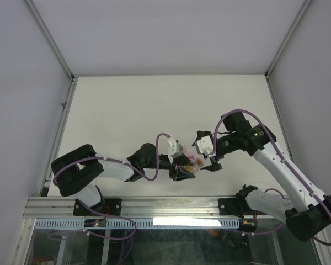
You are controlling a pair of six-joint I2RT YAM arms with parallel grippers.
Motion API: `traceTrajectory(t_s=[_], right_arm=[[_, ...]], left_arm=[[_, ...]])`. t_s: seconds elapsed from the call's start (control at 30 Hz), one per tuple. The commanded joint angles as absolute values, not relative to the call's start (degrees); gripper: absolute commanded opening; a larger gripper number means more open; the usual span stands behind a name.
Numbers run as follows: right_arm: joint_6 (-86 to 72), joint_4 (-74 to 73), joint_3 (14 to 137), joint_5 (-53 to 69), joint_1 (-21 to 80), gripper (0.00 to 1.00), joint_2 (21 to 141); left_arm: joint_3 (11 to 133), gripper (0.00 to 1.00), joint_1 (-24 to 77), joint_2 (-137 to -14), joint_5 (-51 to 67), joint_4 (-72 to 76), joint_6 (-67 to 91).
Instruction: Sort the pills into containers
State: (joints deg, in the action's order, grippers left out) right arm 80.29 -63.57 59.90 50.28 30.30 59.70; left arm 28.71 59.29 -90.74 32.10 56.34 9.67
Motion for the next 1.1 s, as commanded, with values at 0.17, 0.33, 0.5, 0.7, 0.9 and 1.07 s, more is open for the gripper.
traceTrajectory(t_s=[0.17, 0.33, 0.5, 0.7, 0.9, 1.07], right_arm=[[40.40, -62.56, 67.46, 43.95, 30.48, 0.99, 58.70], [32.68, -64.42, 65.95, 45.42, 30.41, 0.96, 61.33], [29.94, -61.04, 62.90, 44.03, 30.41, 0.90, 62.57], [29.25, -59.36, 62.00, 45.41, 30.97, 0.78, 64.45], [29.01, -58.16, 62.21, 46.64, 31.20, 0.67, 64.75], [29.41, -58.04, 62.23, 47.08, 31.37, 0.48, 64.95]], left_arm=[[28.57, 0.00, 59.55, -88.17, 31.29, 60.03, 9.93], [27.91, 0.00, 59.59, -86.95, 28.63, 61.00, 9.91], [27.29, 0.00, 59.68, -85.43, 26.85, 60.65, 9.89], [27.16, 0.00, 59.93, -84.74, 26.11, 59.90, 9.92], [27.71, 0.00, 59.94, -85.57, 26.26, 59.60, 9.86], [27.87, 0.00, 59.94, -85.70, 26.28, 59.33, 10.01]])
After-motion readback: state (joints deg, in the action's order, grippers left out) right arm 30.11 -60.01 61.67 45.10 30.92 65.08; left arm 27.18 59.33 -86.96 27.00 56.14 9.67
